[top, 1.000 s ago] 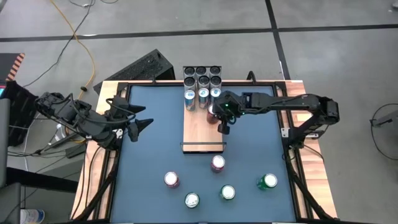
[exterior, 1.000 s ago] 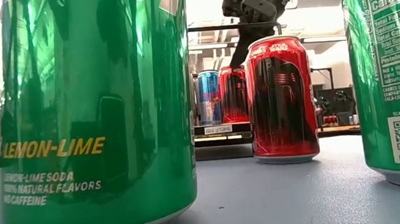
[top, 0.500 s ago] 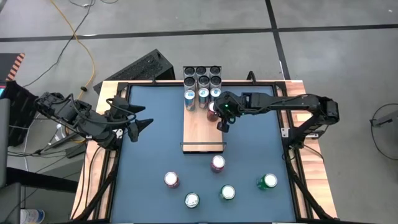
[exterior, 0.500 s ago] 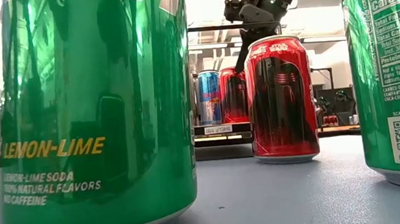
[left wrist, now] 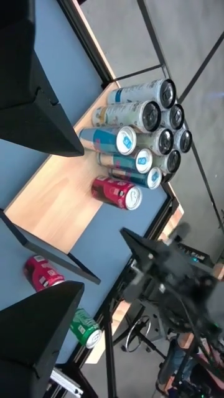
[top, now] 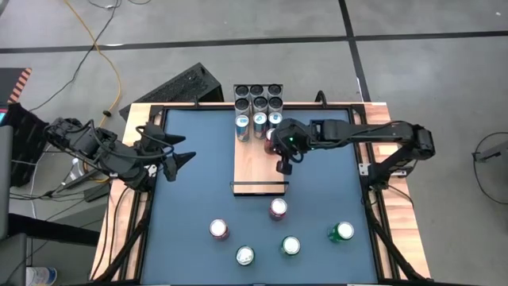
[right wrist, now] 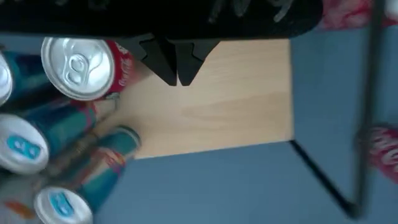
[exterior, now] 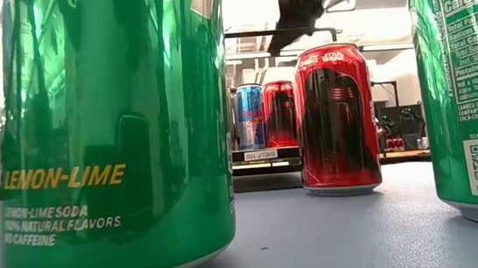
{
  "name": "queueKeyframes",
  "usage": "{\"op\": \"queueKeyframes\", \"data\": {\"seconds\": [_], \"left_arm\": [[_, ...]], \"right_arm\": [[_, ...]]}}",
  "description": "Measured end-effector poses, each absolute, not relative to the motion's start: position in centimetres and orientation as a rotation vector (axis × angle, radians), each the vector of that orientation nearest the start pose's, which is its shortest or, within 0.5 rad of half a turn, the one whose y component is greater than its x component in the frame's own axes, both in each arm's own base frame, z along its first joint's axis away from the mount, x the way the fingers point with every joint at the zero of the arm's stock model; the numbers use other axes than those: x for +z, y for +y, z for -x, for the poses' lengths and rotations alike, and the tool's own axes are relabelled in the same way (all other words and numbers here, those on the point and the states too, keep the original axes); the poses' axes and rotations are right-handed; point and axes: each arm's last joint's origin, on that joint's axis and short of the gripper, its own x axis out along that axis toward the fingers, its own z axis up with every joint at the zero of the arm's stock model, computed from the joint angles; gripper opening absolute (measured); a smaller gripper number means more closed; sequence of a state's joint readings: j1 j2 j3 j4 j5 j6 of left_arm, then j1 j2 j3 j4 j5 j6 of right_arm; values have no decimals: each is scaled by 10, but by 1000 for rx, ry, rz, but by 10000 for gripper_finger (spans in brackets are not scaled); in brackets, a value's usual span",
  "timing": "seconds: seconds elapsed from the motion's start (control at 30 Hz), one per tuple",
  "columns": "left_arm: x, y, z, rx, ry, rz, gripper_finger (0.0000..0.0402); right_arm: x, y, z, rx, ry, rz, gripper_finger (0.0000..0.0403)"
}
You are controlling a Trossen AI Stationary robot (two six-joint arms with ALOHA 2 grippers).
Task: Place canned beverage on shelf
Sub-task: Put the right red soda can on the shelf aligned with the other red soda can
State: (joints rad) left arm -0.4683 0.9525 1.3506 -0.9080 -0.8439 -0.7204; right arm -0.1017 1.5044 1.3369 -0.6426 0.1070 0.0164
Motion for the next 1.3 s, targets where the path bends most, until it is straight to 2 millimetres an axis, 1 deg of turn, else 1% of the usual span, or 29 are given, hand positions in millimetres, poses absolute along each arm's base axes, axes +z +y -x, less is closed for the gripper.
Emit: {"op": "queueKeyframes", "data": {"seconds": [0.1, 0.23, 0.3, 0.4, 0.5, 0.57, 0.63, 0.7, 0.83, 0.93, 1.03, 1.1, 1.2, 1.3], "left_arm": [[426, -48, -142, 468, 263, 392, 330], [424, -51, -146, 455, 284, 362, 330], [424, -52, -148, 453, 289, 339, 330], [423, -54, -153, 421, 306, 294, 330], [422, -60, -158, 319, 353, 253, 330], [418, -68, -161, 204, 423, 244, 330], [411, -77, -166, 93, 514, 240, 330], [405, -86, -172, 16, 575, 241, 330], [393, -99, -185, -48, 660, 223, 330], [390, -103, -190, -83, 667, 155, 330], [389, -108, -197, -110, 651, 109, 330], [384, -114, -203, -108, 665, 96, 330], [369, -126, -216, -102, 735, 57, 330], [345, -143, -234, -105, 823, 11, 330]], "right_arm": [[346, -22, -315, -154, 819, 30, 0], [393, -2, -295, -90, 879, 63, 0], [411, 8, -285, -73, 893, 45, 0], [431, 25, -270, -38, 898, -8, 0], [443, 45, -258, 18, 908, -66, 0], [444, 61, -253, 44, 924, -122, 5], [443, 76, -250, 74, 942, -180, 22], [439, 91, -247, 78, 968, -224, 47], [426, 118, -247, 50, 1017, -275, 112], [415, 135, -253, 43, 1049, -250, 161], [403, 151, -260, 8, 1058, -177, 206], [394, 161, -263, 15, 1092, -127, 232], [384, 174, -265, 27, 1133, -83, 260], [390, 180, -254, 7, 1077, -56, 273]]}}
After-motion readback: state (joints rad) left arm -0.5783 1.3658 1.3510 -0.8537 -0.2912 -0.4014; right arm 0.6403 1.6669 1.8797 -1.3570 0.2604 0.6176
